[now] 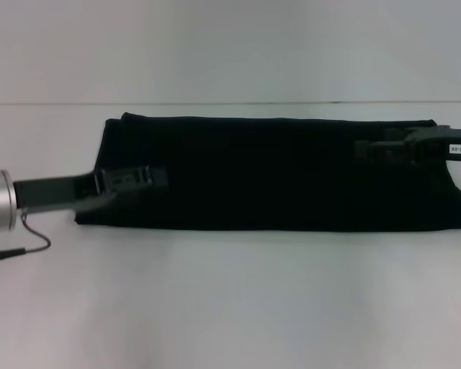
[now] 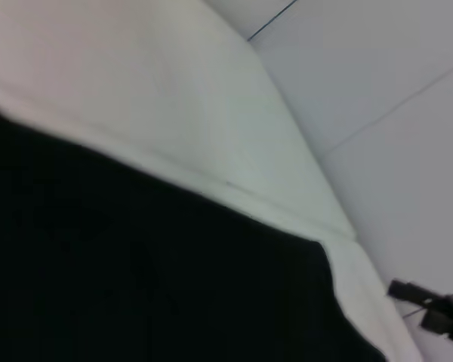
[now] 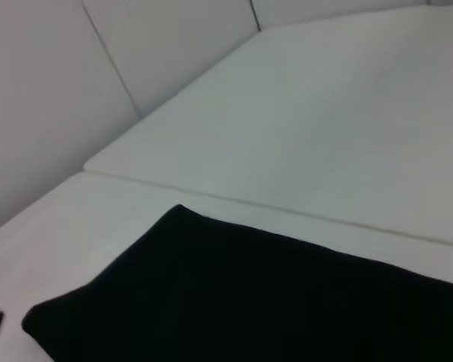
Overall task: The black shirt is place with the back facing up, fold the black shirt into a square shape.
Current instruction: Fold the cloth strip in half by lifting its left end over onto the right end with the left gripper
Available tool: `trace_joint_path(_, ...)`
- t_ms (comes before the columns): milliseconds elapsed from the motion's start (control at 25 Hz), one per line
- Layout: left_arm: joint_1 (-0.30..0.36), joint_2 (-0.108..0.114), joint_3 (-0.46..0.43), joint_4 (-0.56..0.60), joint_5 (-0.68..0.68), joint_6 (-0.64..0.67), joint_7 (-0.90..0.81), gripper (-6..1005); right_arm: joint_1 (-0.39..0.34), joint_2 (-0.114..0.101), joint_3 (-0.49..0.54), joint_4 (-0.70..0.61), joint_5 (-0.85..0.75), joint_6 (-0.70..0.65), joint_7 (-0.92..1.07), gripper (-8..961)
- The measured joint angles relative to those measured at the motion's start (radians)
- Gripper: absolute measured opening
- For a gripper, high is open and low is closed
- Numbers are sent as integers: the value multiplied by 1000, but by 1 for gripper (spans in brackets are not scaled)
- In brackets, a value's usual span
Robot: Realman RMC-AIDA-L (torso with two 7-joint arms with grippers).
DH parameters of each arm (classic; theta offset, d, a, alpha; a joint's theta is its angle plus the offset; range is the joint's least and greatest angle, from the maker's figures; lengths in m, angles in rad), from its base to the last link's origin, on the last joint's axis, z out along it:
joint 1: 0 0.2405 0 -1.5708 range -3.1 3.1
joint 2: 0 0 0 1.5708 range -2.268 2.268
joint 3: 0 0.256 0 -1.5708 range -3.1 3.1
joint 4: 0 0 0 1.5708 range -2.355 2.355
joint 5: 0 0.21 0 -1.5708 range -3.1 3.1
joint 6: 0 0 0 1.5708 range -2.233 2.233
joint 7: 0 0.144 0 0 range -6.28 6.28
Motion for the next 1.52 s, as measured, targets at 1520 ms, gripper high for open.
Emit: trace_joint_path(1520,-66,56,-156,-194,287,-187,-631,948,75,8,-3,-6,7,7,14,908)
